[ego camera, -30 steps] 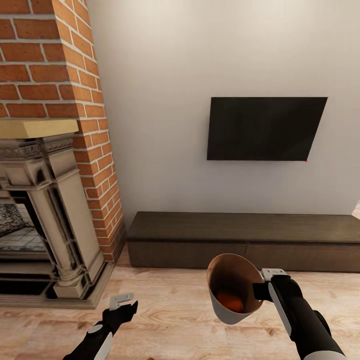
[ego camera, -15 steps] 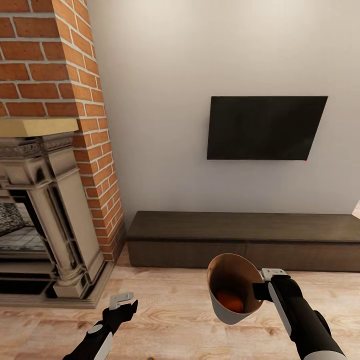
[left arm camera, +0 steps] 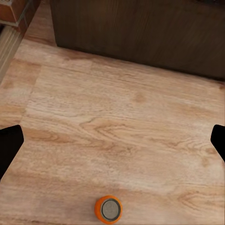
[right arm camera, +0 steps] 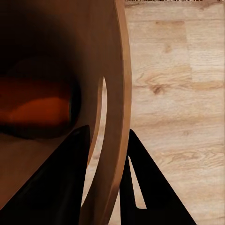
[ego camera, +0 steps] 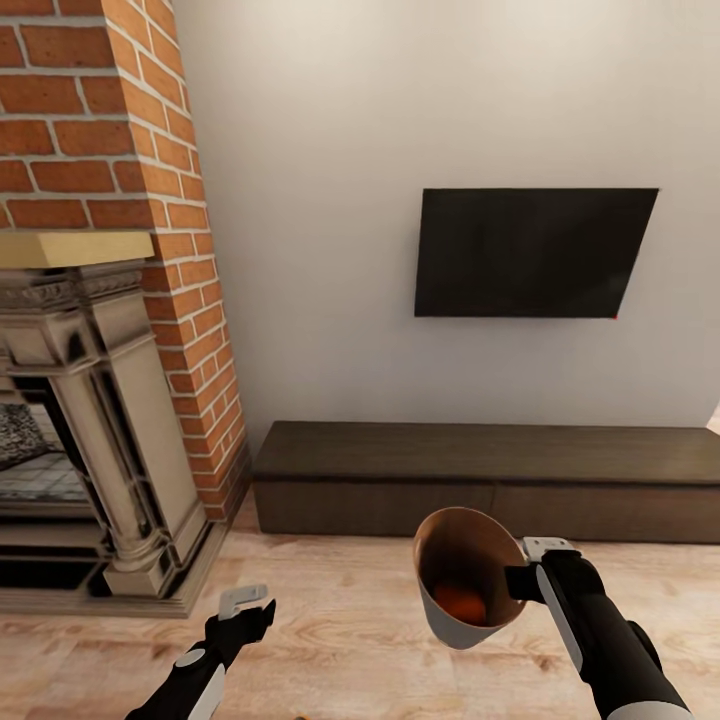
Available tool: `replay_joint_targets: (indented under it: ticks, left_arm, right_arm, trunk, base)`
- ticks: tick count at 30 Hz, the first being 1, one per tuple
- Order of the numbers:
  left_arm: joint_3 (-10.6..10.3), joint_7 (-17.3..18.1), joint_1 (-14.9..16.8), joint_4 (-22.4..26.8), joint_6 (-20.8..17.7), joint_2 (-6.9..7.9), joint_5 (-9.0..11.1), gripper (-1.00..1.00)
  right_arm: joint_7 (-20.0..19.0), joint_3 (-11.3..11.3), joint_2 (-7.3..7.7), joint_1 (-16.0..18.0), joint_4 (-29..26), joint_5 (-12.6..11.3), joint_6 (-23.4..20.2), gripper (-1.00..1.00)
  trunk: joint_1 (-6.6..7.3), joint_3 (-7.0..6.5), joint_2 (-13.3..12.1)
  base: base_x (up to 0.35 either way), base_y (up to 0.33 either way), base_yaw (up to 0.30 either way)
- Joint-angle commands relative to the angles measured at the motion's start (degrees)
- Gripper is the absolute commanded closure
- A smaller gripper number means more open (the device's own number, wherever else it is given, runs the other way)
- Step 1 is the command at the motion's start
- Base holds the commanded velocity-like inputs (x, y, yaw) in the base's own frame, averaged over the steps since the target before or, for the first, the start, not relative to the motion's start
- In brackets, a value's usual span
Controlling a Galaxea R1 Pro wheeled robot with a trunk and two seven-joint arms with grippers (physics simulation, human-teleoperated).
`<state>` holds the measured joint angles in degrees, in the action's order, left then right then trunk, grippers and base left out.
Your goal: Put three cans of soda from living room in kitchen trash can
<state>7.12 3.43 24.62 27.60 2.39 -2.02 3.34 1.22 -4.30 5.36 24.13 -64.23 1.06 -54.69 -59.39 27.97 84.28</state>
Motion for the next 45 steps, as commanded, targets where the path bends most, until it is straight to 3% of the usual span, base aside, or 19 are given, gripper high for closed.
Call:
replay_joint_targets:
  ticks: [1, 20, 39, 45]
  left_arm:
    - [0.00, 0.00, 0.00, 0.00, 0.02, 0.00, 0.00, -1.00]
    - [0.00, 0.00, 0.00, 0.00, 0.06, 0.00, 0.00, -1.00]
    - [0.00, 0.00, -0.01, -0.03, -0.01, 0.00, 0.00, -1.00]
    - [0.00, 0.02, 0.00, -0.02, -0.02, 0.00, 0.00, -1.00]
  right_arm:
    - [-0.16, -0.01, 0.00, 0.03, -0.02, -0.52, 0.02, 1.00]
    - [-0.16, 0.06, -0.08, -0.01, -0.02, -0.52, 0.02, 1.00]
    - [-0.16, 0.00, -0.09, -0.02, -0.02, -0.46, 0.02, 1.00]
    - [-0.16, 0.01, -0.08, -0.02, -0.02, -0.48, 0.02, 1.00]
  trunk:
    - [0.00, -0.01, 0.00]
    - [0.00, -0.01, 0.00]
    - [-4.17, 4.58, 7.62]
    - [-4.17, 5.12, 7.62]
  base:
    - [0.099, 0.000, 0.000]
    - [0.076, 0.000, 0.000]
    - [0.000, 0.000, 0.000]
    - [0.000, 0.000, 0.000]
